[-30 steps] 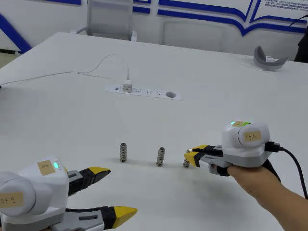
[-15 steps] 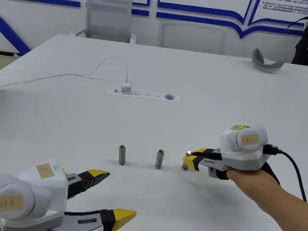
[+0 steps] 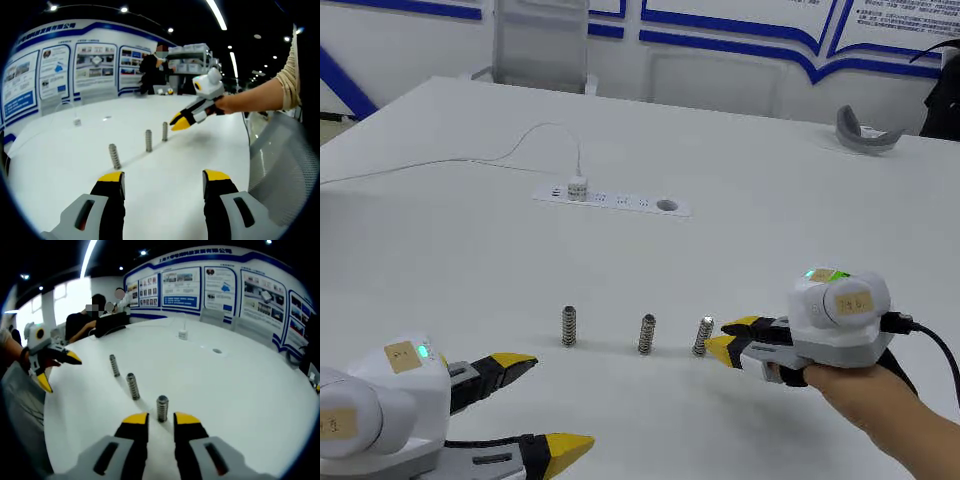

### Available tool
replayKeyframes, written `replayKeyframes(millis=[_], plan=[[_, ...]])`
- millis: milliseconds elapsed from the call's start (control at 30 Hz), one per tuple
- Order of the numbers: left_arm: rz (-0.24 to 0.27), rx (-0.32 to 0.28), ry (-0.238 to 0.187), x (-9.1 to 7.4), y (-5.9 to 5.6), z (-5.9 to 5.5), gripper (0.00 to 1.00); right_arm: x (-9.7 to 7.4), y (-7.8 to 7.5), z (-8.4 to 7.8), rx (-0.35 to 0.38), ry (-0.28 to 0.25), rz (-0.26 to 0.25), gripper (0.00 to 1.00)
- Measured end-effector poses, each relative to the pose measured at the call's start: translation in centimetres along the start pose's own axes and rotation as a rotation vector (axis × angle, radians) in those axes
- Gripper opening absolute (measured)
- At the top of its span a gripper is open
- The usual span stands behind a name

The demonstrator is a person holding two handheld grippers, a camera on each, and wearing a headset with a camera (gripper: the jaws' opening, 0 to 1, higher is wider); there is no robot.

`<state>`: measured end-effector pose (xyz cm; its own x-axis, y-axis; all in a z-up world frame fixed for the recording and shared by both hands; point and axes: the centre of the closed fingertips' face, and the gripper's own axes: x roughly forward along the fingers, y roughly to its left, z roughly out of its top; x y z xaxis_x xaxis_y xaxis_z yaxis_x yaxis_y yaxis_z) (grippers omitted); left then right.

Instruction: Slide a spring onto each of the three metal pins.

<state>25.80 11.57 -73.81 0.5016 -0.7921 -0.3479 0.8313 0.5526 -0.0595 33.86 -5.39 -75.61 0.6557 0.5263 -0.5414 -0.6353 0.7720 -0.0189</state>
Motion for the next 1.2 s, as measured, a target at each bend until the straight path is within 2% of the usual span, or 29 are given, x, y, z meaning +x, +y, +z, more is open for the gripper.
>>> replayKeyframes(millis=[600, 933, 1200], plan=[[0.032, 0.011, 0.012, -0.2, 1.9, -0.4, 0.65, -3.1, 1.5, 0.0, -0.048, -0.032, 0.027, 0.28], [0.037, 0.015, 0.018, -0.1, 2.1, -0.5, 0.66, -4.5, 2.1, -0.5, -0.047, -0.048, 0.036, 0.34], [0.04, 0.014, 0.022, -0.1, 2.3, -0.6, 0.67, -5.1, 2.5, -0.3, -0.043, -0.072, 0.036, 0.37]])
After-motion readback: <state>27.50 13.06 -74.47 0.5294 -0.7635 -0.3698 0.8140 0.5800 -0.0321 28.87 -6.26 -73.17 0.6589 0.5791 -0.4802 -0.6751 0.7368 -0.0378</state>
